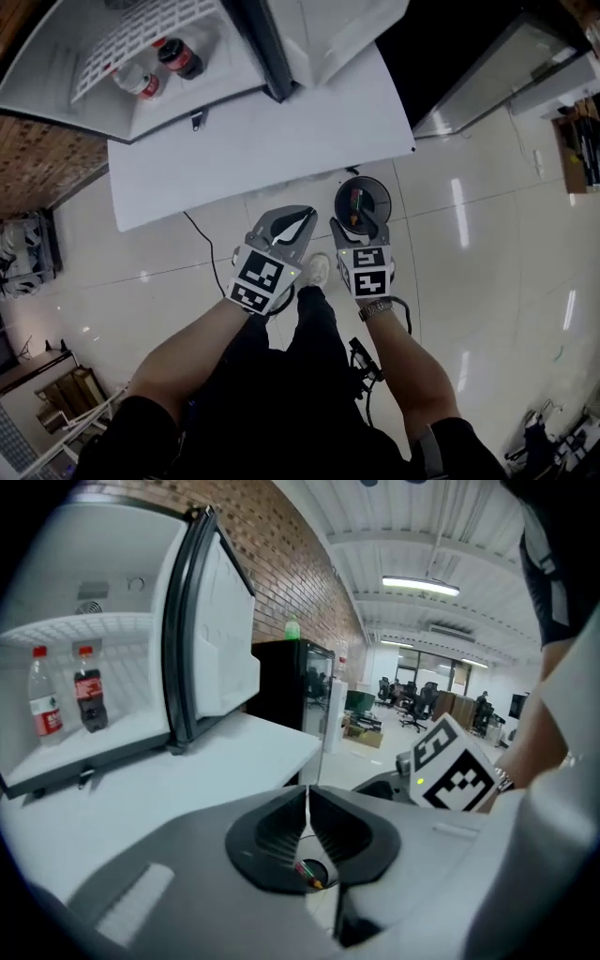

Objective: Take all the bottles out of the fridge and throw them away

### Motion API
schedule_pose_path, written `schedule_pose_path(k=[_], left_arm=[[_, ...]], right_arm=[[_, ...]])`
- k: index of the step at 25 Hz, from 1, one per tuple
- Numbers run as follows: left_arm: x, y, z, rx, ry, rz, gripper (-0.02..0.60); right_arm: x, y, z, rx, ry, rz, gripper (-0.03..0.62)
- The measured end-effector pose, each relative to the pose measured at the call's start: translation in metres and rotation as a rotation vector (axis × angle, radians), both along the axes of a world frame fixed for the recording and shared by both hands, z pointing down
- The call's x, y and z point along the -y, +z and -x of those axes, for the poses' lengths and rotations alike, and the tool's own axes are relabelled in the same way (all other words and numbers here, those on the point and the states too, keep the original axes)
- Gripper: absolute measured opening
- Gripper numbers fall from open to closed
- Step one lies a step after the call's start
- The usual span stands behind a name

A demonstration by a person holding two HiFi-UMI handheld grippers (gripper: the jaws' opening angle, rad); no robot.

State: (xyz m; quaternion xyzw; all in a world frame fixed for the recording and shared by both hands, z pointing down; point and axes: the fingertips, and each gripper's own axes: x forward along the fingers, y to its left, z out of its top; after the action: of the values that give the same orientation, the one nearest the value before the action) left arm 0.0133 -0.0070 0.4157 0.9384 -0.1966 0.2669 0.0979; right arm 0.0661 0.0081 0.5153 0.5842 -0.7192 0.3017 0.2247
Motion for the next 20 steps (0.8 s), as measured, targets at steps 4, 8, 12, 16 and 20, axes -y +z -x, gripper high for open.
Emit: schedule_pose_path(k=[4, 8, 12, 16, 20], left_arm=[[0.019, -0.042, 0.041, -0.042, -0.104, -0.056, 0.012], [0.042, -0.076, 0.084, -0.072, -0.217, -0.116, 0.012], [0.063, -0.095, 0.124, -0.101, -0.318, -0.167, 0.012], [0.079, -0.108, 0.165, -0.123, -0.397, -0.196, 0.012], [0.1, -0.121, 0.204, -0.138, -0.466, -0.218, 0.012]], right_arm=[[0.01, -0.056, 0.034, -0.002, -0.065, -0.087, 0.258], [0.035, -0.103, 0.074, -0.013, -0.164, -0.168, 0.258], [0.065, -0.132, 0.11, -0.038, -0.251, -0.228, 0.258], [0.094, -0.156, 0.149, -0.064, -0.324, -0.279, 0.258], [0.126, -0.177, 0.189, -0.083, -0.382, -0.322, 0.258]])
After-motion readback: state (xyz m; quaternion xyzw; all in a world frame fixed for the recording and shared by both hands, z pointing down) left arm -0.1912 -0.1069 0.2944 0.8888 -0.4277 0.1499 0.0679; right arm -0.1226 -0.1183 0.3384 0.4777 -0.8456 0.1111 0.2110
